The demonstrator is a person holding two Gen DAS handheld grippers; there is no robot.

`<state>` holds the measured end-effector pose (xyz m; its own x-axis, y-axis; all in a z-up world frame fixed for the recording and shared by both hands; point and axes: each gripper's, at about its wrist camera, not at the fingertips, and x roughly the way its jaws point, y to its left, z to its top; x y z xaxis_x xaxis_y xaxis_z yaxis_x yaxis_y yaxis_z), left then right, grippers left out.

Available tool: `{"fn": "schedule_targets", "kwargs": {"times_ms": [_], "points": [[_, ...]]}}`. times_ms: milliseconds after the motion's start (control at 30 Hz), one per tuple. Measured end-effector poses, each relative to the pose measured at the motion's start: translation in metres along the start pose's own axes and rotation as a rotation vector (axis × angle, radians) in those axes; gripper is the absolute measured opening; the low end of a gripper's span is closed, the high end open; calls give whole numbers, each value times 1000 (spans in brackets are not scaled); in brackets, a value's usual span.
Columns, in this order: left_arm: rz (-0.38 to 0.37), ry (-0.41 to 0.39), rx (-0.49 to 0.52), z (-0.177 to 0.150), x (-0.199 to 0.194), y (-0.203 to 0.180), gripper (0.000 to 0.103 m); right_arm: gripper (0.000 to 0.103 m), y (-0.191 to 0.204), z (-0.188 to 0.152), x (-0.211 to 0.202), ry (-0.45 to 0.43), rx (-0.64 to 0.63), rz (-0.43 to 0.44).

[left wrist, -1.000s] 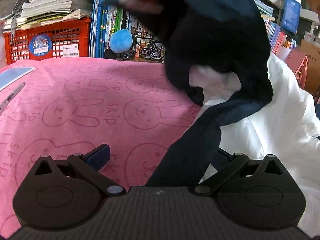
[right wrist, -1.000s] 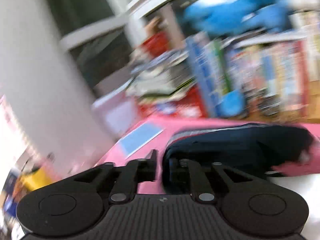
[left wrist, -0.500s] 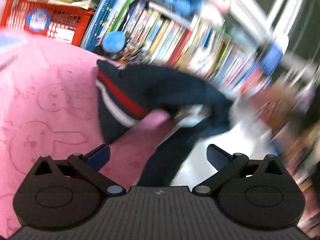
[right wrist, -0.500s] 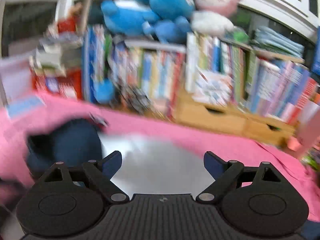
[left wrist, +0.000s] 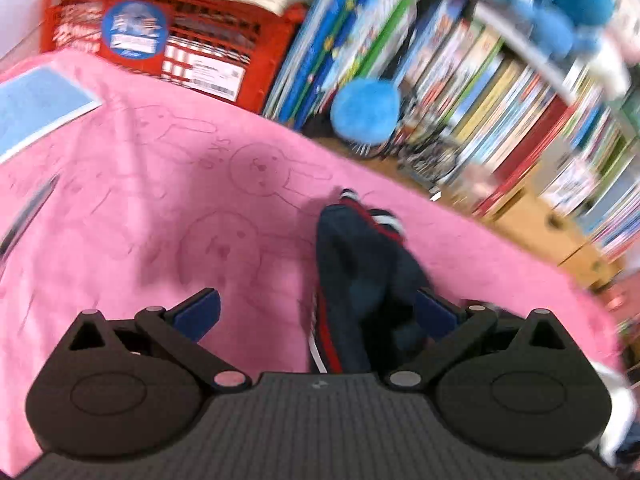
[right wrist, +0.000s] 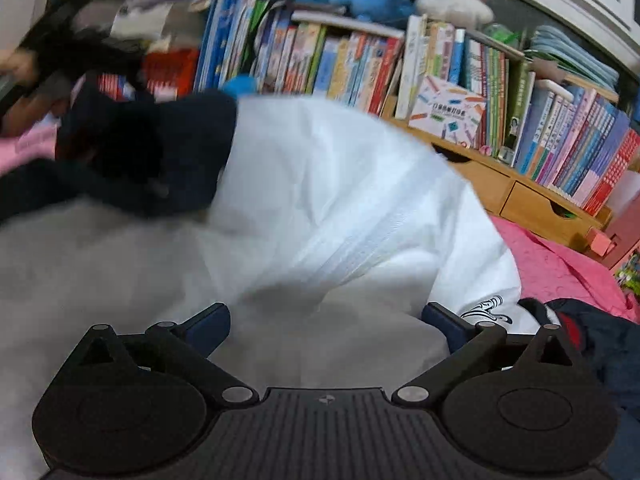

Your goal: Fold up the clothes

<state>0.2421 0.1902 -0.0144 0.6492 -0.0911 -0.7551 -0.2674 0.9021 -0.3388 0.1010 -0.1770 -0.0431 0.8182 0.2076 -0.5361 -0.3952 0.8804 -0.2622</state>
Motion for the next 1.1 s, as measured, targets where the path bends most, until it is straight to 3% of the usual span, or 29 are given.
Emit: {"fn": "schedule_targets", "kwargs": {"times_ms": [133, 267, 367, 400, 600, 733, 800, 900, 1100], "points": [[93, 11, 75, -7, 24, -11, 87, 103, -2, -1, 2, 10, 21, 12], [101, -31, 94, -15, 21, -21, 6, 103, -6, -1, 5, 24, 50, 27], [62, -81, 49, -9, 4, -20, 4, 103, -9, -1, 6, 32, 69, 34], [82, -137, 53, -4, -8, -21, 4, 103, -10, -2, 7, 34, 75, 36], [261, -697, 166, 16, -123, -12, 4, 103, -12, -2, 7, 40, 86, 43], [253, -836, 104, 28, -173, 35, 7, 103, -12, -3, 8, 41, 87, 41], [321, -831, 97, 29, -174, 59, 9, 103, -13, -3, 8, 42, 91, 41], [395, -732, 51, 23, -151, 96, 9, 103, -13, -3, 8, 46, 96, 43], [357, -458, -39, 4, -87, 135, 9, 103, -15, -3, 8, 52, 106, 51]]}}
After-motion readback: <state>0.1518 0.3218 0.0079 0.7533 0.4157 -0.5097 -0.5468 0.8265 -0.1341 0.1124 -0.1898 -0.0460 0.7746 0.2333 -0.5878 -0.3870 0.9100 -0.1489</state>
